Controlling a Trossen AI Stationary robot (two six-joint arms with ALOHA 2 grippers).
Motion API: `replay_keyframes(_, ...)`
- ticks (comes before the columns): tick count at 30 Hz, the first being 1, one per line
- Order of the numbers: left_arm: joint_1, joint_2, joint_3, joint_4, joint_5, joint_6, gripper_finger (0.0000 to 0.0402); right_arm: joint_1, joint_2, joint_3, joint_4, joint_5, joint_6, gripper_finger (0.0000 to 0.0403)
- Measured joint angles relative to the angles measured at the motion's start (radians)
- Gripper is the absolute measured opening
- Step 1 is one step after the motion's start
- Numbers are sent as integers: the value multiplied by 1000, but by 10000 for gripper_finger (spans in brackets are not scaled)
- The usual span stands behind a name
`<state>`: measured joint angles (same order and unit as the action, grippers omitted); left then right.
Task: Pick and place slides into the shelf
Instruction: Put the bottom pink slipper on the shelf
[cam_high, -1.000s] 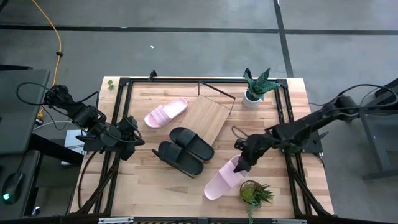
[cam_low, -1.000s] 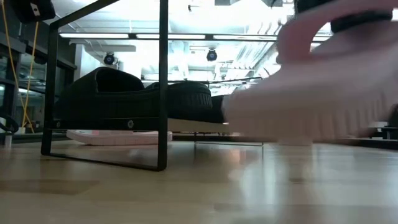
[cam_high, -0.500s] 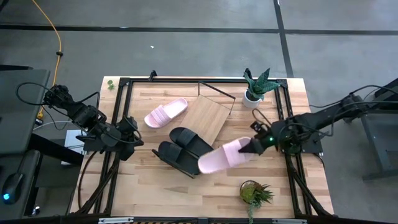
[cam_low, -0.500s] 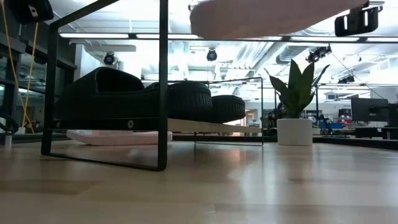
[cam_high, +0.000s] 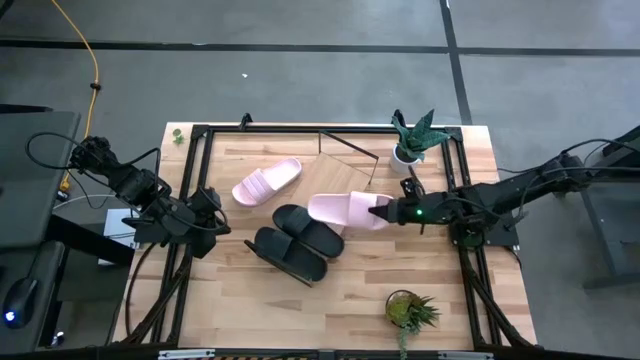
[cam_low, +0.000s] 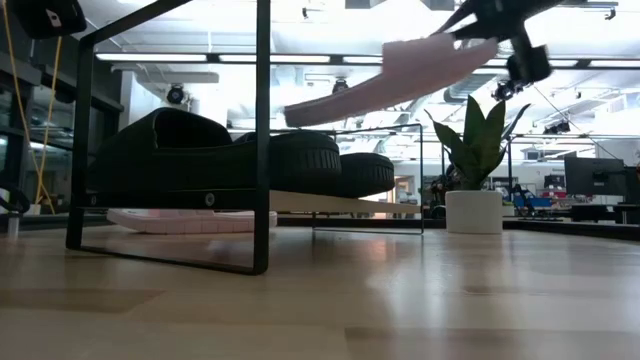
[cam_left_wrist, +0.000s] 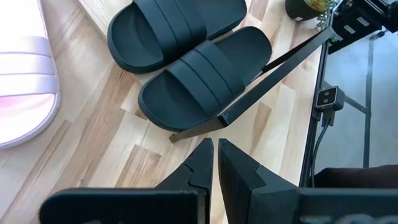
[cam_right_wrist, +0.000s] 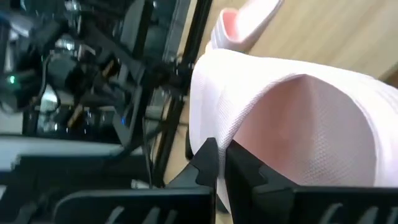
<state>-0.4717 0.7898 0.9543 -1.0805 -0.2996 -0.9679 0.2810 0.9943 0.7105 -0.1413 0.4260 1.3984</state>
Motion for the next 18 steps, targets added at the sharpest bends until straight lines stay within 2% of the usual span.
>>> replay_keyframes(9,0,0,0,1,-7,18,14,-71,171,0,216,127,35,0)
replay_keyframes(18,0,-2,0,1,-6,44,14,-93,306,1,249,128,127,0)
